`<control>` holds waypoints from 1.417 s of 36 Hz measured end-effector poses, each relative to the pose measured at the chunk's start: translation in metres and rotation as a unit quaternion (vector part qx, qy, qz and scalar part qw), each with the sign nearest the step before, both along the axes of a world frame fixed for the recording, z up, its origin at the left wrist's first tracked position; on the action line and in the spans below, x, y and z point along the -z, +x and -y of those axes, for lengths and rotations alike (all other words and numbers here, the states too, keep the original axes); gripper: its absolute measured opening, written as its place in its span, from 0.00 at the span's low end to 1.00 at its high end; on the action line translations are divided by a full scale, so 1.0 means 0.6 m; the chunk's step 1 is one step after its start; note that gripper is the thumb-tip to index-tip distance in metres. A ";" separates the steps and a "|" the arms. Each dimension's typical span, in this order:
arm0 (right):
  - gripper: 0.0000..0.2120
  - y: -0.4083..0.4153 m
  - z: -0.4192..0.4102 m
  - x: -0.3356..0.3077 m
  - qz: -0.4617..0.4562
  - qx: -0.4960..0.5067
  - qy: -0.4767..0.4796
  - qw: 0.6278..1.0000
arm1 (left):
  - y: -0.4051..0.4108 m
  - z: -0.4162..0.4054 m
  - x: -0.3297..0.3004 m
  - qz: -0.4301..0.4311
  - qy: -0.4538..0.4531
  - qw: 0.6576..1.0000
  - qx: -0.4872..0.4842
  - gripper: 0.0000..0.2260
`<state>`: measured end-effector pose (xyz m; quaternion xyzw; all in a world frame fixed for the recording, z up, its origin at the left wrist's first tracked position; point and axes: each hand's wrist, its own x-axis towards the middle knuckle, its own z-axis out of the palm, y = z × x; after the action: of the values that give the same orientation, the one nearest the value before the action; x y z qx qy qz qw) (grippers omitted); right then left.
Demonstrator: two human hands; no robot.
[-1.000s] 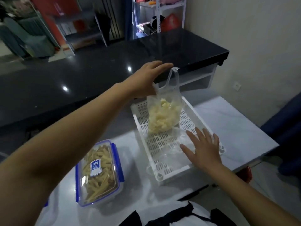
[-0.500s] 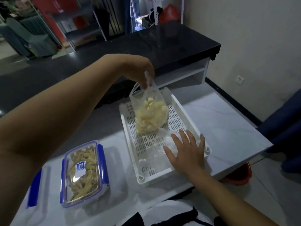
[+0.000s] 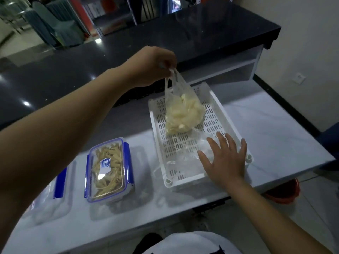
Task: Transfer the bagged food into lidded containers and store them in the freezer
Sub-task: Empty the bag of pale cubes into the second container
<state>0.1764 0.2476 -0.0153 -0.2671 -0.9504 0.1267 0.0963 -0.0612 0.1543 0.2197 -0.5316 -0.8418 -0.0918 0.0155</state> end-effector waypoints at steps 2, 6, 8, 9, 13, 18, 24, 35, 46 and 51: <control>0.32 0.000 0.000 -0.005 0.011 -0.002 -0.010 1.000 | 0.001 0.011 -0.001 -0.008 0.026 1.000 -0.005 0.08; 0.30 0.001 0.000 -0.021 -0.008 0.013 -0.067 0.998 | 0.003 0.035 -0.019 -0.018 0.112 0.993 -0.012 0.06; 0.30 0.002 0.006 -0.037 -0.056 0.025 -0.092 0.994 | 0.003 0.050 -0.040 -0.014 0.166 0.986 -0.023 0.06; 0.31 0.003 0.013 -0.048 -0.091 0.027 -0.102 0.990 | 0.003 0.060 -0.053 -0.013 0.193 0.981 -0.026 0.06; 0.32 -0.001 0.052 -0.106 -0.247 0.023 -0.293 0.923 | 0.020 0.114 -0.111 -0.017 0.253 0.967 -0.003 0.08; 0.40 -0.032 0.119 -0.190 -0.285 0.044 -0.657 0.696 | 0.075 0.224 -0.156 -0.039 0.296 0.952 0.066 0.10; 0.45 -0.049 0.243 -0.167 -0.071 -0.109 -0.940 0.315 | 0.144 0.390 -0.156 0.027 0.362 0.929 0.066 0.06; 0.52 -0.002 0.580 -0.085 0.003 -0.094 -0.980 0.175 | 0.214 0.728 -0.109 0.134 0.343 0.930 -0.018 0.10; 0.47 -0.021 0.603 -0.134 -0.020 -0.090 -0.895 0.436 | 0.192 0.915 -0.054 0.183 0.430 0.881 -0.075 0.11; 0.26 -0.045 0.596 -0.160 -0.051 -0.126 -0.868 0.477 | 0.152 0.947 -0.034 0.179 0.440 0.873 -0.110 0.10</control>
<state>0.1492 -0.1098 0.0808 -0.0844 -0.3721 0.9115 -0.1534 0.0299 -0.4142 0.2402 -0.3478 -0.7559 -0.5443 0.1069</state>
